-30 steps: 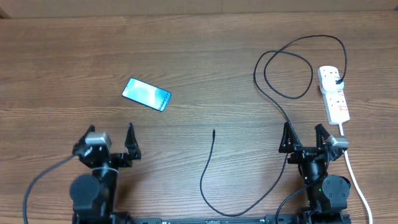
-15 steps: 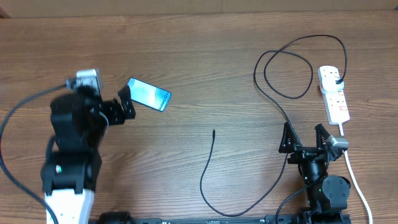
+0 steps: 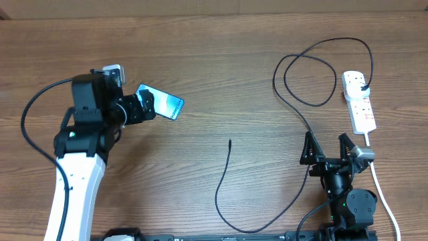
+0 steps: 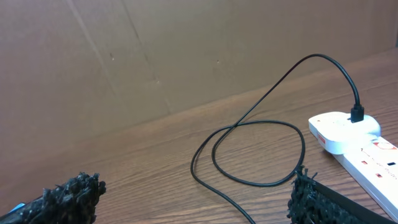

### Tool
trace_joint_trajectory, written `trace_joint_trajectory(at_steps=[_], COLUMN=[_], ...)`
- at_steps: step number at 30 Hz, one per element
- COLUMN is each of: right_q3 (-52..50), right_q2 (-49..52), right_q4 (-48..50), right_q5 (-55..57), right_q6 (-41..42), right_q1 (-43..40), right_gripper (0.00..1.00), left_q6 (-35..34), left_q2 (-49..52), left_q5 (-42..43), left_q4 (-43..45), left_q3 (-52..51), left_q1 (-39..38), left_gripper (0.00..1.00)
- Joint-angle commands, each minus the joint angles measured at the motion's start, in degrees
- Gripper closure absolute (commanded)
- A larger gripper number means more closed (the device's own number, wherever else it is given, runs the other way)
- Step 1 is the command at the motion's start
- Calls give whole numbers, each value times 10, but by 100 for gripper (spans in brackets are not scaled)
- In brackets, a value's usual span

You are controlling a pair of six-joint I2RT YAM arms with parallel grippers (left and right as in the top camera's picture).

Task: Plug charger to phone and switch on socket
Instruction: 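Reach the left gripper forward over the Galaxy phone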

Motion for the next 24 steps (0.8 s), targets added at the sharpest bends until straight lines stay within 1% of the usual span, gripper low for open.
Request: trace_joint_trajectory(at_steps=[1, 3, 6, 8, 11, 13, 15, 18, 24], right_q3=[-6, -6, -6, -6, -6, -6, -6, -6, -6], right_q2=[-6, -6, -6, -6, -6, -6, -6, -6, -6], right_q4=[3, 3, 3, 3, 3, 3, 3, 3, 3], right_q5=[2, 2, 2, 2, 1, 2, 2, 2, 2], right_q6=[-2, -2, -2, -2, -2, -2, -2, -2, -2], right_q1=[3, 3, 3, 3, 3, 3, 3, 3, 3], right_gripper=[0, 0, 0, 0, 0, 0, 0, 0, 0], left_q6=[-105, -128, -164, -184, -241, -273, -287, -287, -287], left_q2=[26, 44, 92, 126, 197, 242, 273, 292, 296], left_q5=[-23, -38, -67, -98, -155, -160, -160, -148, -83], left_q4=[-8, -22, -69, -110, -194, -241, -266, -260, -263], left_q3=[16, 33, 105, 166, 290, 359, 397, 403, 402], left_q1=[-5, -14, -44, -65, -102, -116, -122, -132, -133], left_gripper=[0, 0, 0, 0, 0, 0, 0, 0, 0])
